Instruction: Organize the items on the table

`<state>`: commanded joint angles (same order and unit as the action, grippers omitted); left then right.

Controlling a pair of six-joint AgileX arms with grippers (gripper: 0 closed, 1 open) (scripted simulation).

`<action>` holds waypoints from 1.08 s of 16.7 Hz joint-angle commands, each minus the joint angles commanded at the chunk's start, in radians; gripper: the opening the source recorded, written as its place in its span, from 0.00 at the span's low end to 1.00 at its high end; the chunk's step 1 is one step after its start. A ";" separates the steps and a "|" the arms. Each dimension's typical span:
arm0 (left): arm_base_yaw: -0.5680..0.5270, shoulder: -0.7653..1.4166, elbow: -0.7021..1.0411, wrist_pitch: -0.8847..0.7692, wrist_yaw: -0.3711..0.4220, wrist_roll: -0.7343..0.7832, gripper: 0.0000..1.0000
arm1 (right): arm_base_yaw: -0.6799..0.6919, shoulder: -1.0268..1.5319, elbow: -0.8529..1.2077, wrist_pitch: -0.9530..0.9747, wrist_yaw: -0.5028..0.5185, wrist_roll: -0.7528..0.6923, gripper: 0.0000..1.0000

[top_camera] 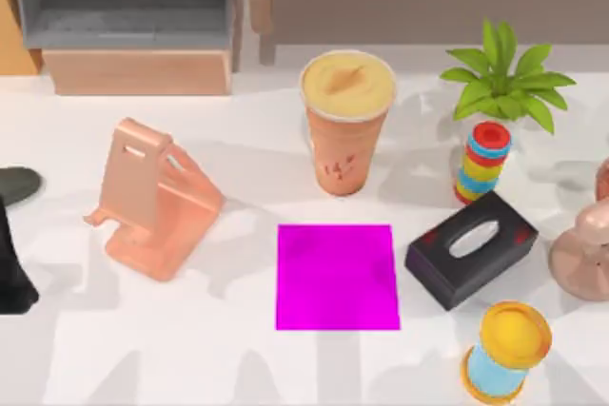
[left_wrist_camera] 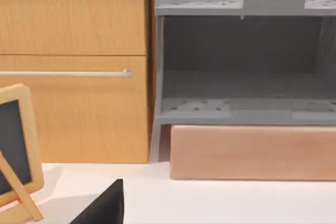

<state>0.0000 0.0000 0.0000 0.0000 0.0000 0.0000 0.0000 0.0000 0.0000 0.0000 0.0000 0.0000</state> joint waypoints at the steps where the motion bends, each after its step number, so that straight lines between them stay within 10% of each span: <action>1: 0.000 0.000 0.000 0.000 0.000 0.000 1.00 | 0.000 0.000 0.000 0.000 0.000 0.000 1.00; 8: 0.017 0.179 0.158 -0.107 -0.005 0.124 1.00 | 0.000 0.000 0.000 0.000 0.000 0.000 1.00; 18: 0.075 0.975 0.827 -0.579 -0.014 0.626 1.00 | 0.000 0.000 0.000 0.000 0.000 0.000 1.00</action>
<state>0.0751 0.9753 0.8274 -0.5788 -0.0139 0.6263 0.0000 0.0000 0.0000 0.0000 0.0000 0.0000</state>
